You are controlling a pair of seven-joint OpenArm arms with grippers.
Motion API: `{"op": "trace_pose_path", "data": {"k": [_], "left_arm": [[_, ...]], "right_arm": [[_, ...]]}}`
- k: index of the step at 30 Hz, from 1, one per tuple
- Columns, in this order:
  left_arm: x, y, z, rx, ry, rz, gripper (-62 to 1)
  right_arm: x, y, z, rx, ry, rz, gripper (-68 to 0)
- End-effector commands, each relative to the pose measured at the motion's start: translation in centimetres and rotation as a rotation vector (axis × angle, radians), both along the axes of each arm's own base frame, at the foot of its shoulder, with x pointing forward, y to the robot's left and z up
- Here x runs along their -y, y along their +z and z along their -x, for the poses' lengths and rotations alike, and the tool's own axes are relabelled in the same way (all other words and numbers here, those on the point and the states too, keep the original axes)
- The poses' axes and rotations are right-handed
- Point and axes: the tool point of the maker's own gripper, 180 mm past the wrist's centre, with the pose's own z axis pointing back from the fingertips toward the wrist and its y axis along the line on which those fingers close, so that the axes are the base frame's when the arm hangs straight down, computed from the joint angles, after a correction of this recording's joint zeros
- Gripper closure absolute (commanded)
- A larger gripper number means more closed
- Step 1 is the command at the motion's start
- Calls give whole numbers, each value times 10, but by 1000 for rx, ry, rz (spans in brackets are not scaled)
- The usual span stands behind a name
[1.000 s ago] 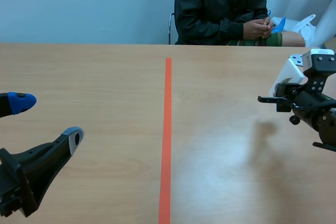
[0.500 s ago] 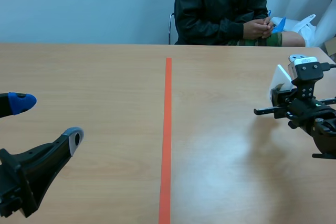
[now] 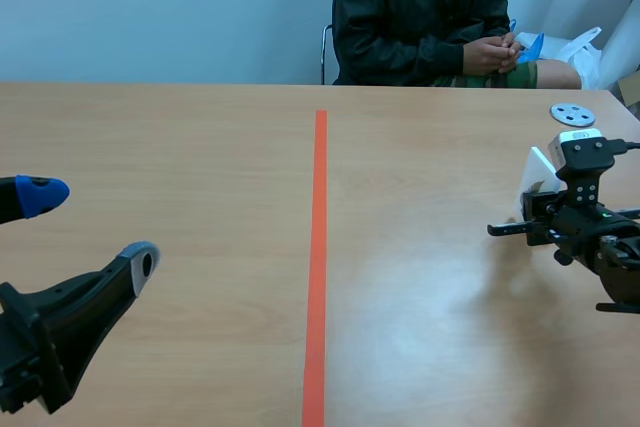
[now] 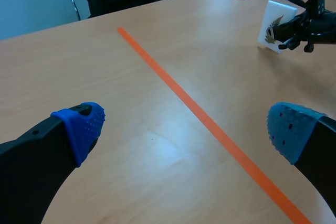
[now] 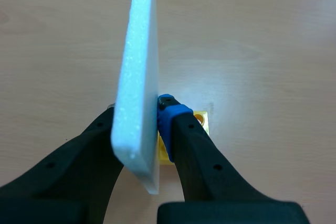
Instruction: Sort the leaf by its shape. The table is split by an orange tape line. A compound leaf with several leaflets goes to the left side, a simple leaf with one blade goes to the right side. Return to the home posture when a red brick is placed on the table.
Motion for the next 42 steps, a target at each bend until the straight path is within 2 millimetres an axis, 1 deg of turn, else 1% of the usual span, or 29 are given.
{"op": "trace_pose_path", "data": {"k": [1, 4, 8, 13, 15, 19, 22, 24, 27, 29, 33, 35, 37, 42], "left_arm": [[4, 8, -1, 23, -5, 25, -623], [4, 8, -1, 23, -5, 25, -623], [4, 8, -1, 23, -5, 25, -623], [4, 8, -1, 23, -5, 25, -623], [4, 8, -1, 23, -5, 25, -623], [4, 8, -1, 23, -5, 25, -623], [4, 8, -1, 23, -5, 25, -623], [4, 8, -1, 23, -5, 25, -623], [4, 8, -1, 23, -5, 25, -623], [4, 8, -1, 23, -5, 25, -623], [4, 8, -1, 22, -5, 25, -623], [4, 8, -1, 22, -5, 25, -623], [4, 8, -1, 22, -5, 25, -623], [4, 8, -1, 22, -5, 25, -623]], "right_arm": [[9, 15, -9, 43, -17, 4, -37], [9, 9, -4, 25, -18, 5, -39], [11, 1, 4, -2, -22, 10, -71], [17, 0, 8, -5, -25, 22, -76], [18, 0, 8, -5, -25, 24, -122], [18, 3, 7, 7, -23, 25, -254], [18, 5, 5, 24, -21, 25, -296], [18, 10, 3, 43, -17, 25, -336], [17, 21, -2, 76, -5, 27, -416], [19, 30, -5, 98, 2, 34, -447], [24, 48, -7, 128, 4, 29, -463], [24, 57, -7, 139, 14, 33, -483], [21, 65, -4, 147, 46, 36, -504], [6, 85, 4, 164, 114, 10, -504]]}}
